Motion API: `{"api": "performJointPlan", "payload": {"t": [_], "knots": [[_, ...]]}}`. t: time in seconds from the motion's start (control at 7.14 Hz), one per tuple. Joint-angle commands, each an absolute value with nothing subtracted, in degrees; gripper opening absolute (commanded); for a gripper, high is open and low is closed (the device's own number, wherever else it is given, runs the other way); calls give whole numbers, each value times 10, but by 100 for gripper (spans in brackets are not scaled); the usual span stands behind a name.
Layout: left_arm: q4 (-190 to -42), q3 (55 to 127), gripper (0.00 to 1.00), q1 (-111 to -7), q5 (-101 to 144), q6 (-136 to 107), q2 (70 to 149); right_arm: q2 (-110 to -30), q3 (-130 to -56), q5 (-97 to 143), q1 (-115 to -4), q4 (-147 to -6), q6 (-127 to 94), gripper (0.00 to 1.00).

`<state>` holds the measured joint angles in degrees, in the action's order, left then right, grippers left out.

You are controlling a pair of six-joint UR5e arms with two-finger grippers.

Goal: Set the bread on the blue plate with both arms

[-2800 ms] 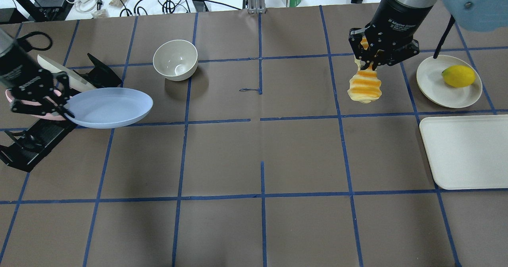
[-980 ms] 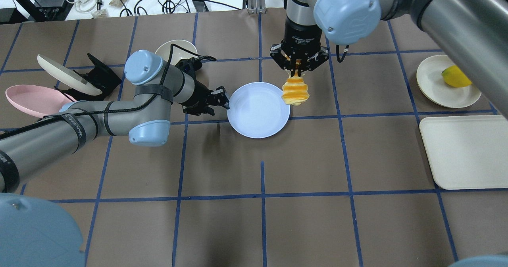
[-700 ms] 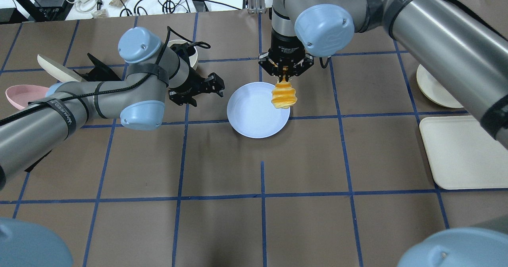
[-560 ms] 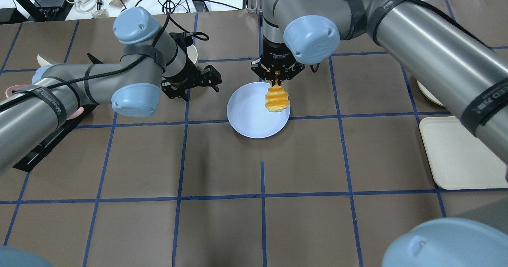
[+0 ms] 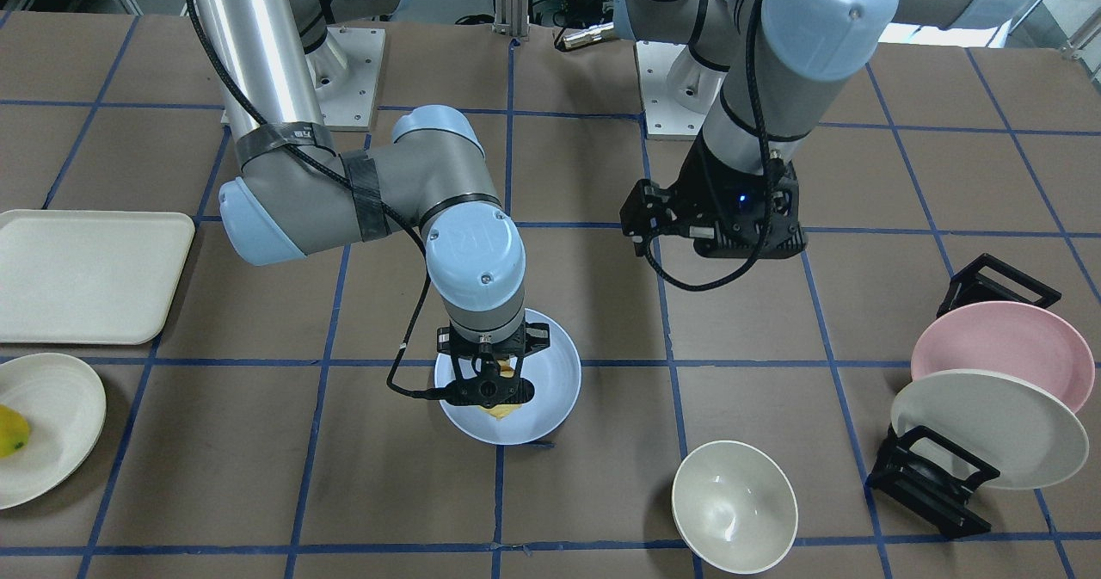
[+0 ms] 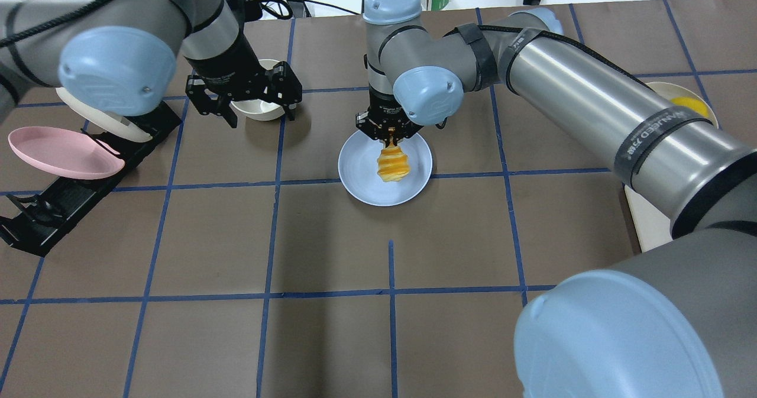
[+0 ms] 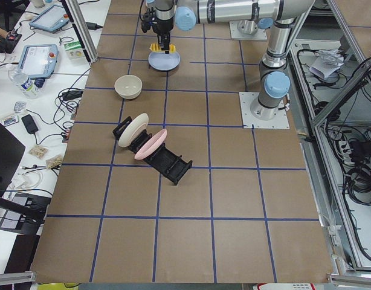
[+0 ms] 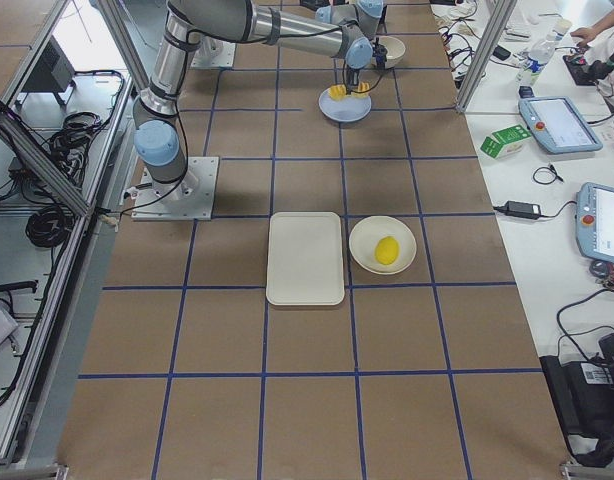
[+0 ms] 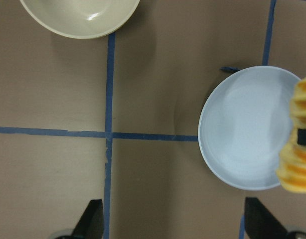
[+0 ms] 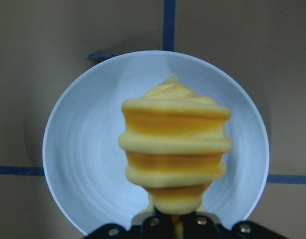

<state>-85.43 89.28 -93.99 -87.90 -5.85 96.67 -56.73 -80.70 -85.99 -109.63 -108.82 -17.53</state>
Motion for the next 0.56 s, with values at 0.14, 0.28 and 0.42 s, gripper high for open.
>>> {"api": "performJointPlan", "payload": {"t": [0.14,0.28,0.42], "knots": [[-908,884,100,-943,-912,-59,912,-549,-832,-849,-1113,-1124,-177,0],[-908,886,100,-945,-894,-58,908,-548,-835,-850,-1113,-1125,-176,3],[-909,887,100,-951,-883,-50,898,-546,-835,-850,-1113,-1126,-176,34]]}}
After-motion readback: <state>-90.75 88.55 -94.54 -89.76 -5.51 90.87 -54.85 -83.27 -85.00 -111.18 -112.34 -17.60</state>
